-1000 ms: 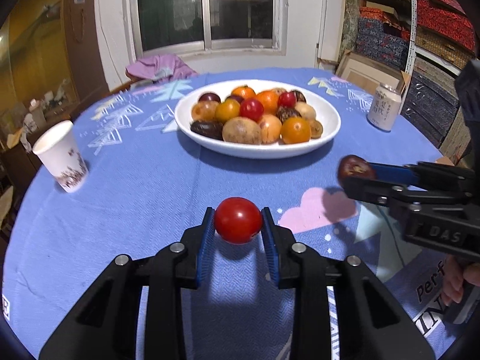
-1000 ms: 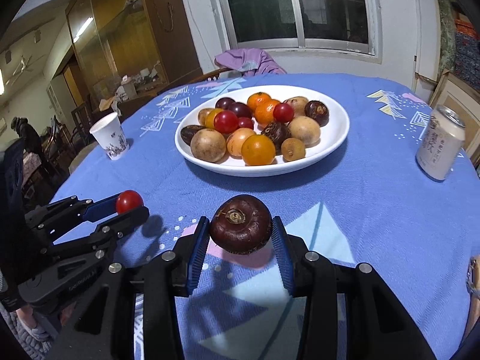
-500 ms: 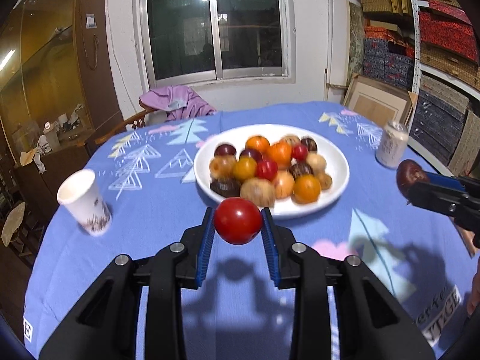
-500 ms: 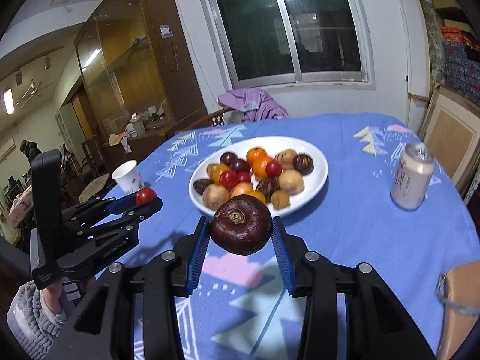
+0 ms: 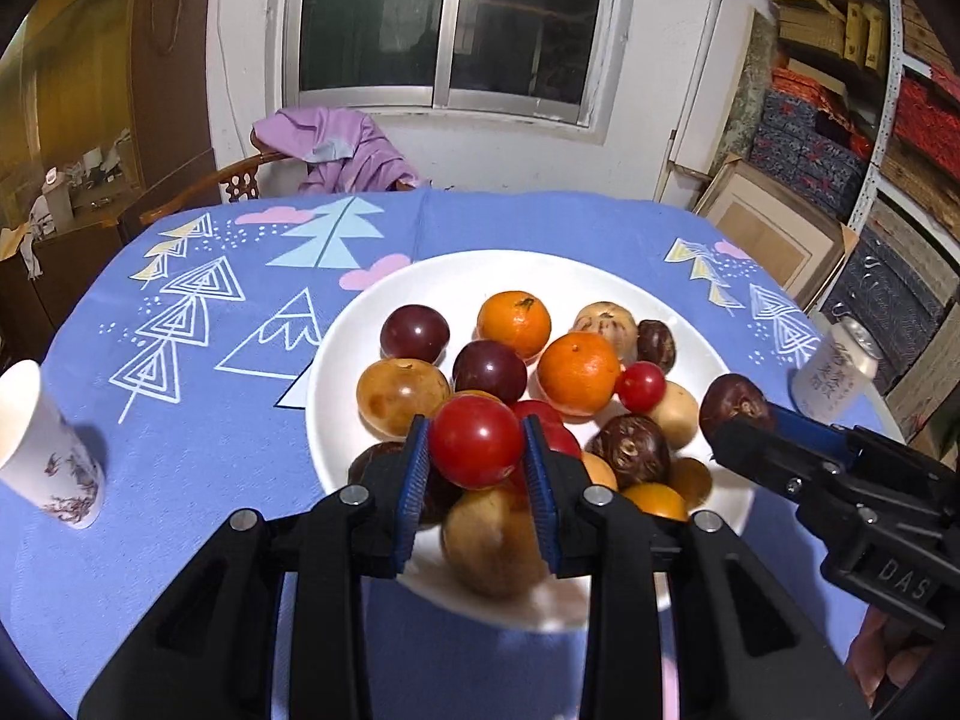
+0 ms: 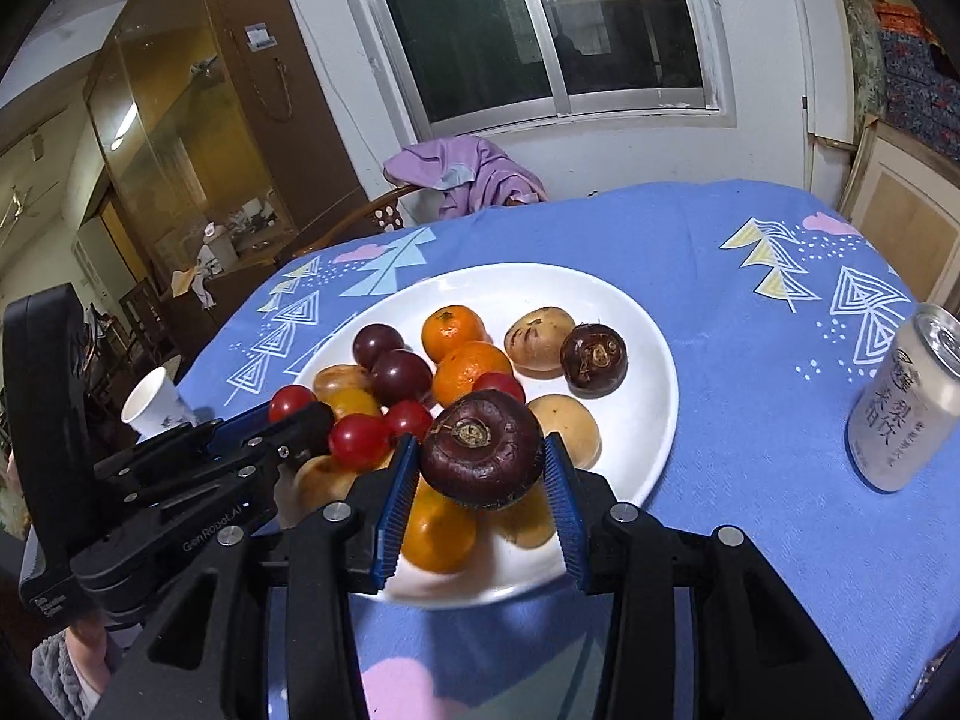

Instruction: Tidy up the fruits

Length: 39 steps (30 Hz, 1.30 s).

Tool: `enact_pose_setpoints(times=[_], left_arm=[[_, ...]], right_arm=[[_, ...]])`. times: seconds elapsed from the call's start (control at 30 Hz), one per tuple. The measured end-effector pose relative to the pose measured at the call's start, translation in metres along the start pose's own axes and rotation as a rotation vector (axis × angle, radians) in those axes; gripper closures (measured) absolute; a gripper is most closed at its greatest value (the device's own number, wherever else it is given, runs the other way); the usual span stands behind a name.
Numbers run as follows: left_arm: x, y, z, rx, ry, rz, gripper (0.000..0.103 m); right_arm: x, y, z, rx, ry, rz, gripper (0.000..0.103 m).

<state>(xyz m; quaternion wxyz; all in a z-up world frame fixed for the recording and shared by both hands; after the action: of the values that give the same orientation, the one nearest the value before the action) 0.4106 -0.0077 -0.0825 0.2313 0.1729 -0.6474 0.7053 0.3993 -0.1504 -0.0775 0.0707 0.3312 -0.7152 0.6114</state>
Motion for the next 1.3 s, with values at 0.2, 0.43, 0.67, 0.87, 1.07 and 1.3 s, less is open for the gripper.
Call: enact_pose_setpoints(times=[0.2,0.43,0.67,0.87,1.07,1.3], left_arm=[[-0.003,-0.003,-0.012,0.023,-0.048,0.027,0.019],[0.022,0.013,-0.016,0.011,-0.047,0.016,0.014],[0.075,0.043,-0.022,0.022,-0.052,0.028,0.004],[0.121,0.057,-0.03,0.058,-0.065,0.082,0.004],[0.145,0.058,-0.029,-0.01,-0.143,0.117,0.004],[0.155,0.056,-0.011,-0.077,-0.111,0.144,0.004]], right_arm=[[-0.003,0.004,-0.007,0.064,0.028,0.003,0.04],[0.038,0.006,-0.012,0.071,0.03,0.051,0.033],[0.097,0.03,-0.016,0.092,0.086,0.14,0.011],[0.13,0.055,-0.028,0.124,0.118,0.192,0.003],[0.142,0.067,-0.03,0.132,0.12,0.203,0.003],[0.142,0.07,-0.025,0.081,0.112,0.188,0.003]])
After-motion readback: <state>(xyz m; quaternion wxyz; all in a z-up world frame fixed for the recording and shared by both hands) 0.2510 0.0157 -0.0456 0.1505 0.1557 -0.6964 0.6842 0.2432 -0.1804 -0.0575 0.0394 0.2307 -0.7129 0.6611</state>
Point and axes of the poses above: each gripper's, at about its wrist camera, not at the fingertips, and x roughly against the way its jaws point, z to its right, y to its underside, the point moved 10 cm from there along -x, roughly the way its jaws point, and after that the axes turned 9 degrees about z, right-handed, at the moved point
